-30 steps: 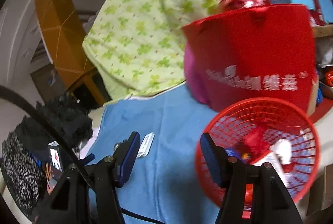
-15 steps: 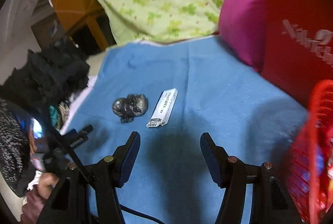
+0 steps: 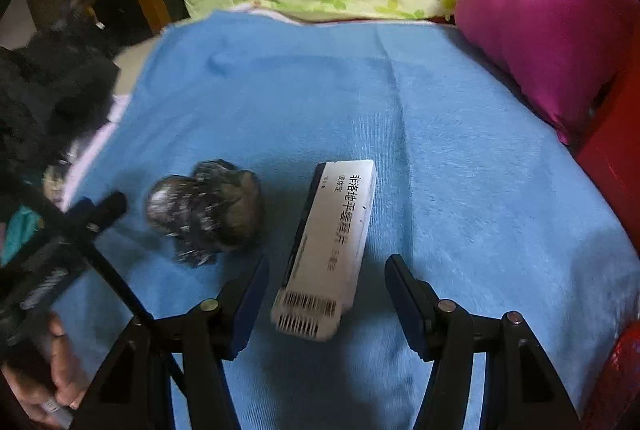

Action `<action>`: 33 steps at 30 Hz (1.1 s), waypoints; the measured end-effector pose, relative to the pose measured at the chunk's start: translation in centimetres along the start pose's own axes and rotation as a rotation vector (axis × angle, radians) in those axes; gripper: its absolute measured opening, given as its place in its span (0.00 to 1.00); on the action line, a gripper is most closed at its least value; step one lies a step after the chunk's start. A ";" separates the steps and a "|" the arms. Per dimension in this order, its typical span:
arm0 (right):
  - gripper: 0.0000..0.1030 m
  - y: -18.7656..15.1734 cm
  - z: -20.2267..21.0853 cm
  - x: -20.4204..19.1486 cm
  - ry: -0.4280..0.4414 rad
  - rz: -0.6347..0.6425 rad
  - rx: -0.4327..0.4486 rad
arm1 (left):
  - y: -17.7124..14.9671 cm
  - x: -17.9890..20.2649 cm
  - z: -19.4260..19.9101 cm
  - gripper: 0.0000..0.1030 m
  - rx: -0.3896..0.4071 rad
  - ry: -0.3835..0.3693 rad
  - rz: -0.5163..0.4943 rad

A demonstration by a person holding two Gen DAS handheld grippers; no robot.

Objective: Collect trash
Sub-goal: 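Move both tools back to the black plastic bag and white medicine box, then grasp the black plastic bag with the left tool while the right tool grasps the white medicine box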

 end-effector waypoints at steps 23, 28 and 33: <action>0.40 -5.5 8.3 4.2 0.068 -0.028 0.097 | -3.3 6.0 -2.5 0.16 -0.202 -0.248 -0.012; 0.40 -8.0 11.9 5.7 0.062 -0.058 0.128 | -4.0 6.7 -0.6 0.15 -0.186 -0.231 -0.045; 0.40 -8.8 14.3 6.9 0.071 -0.085 0.152 | -4.3 7.3 2.6 0.15 -0.151 -0.216 -0.064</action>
Point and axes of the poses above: each gripper's, at about its wrist camera, not at the fingertips, and z roughly against the way its jaws point, x to its right, y to its top, the point moved 4 cm from there along -z, roughly the way its jaws point, and after that the axes turned 9 degrees about x, right-handed, at the moved point
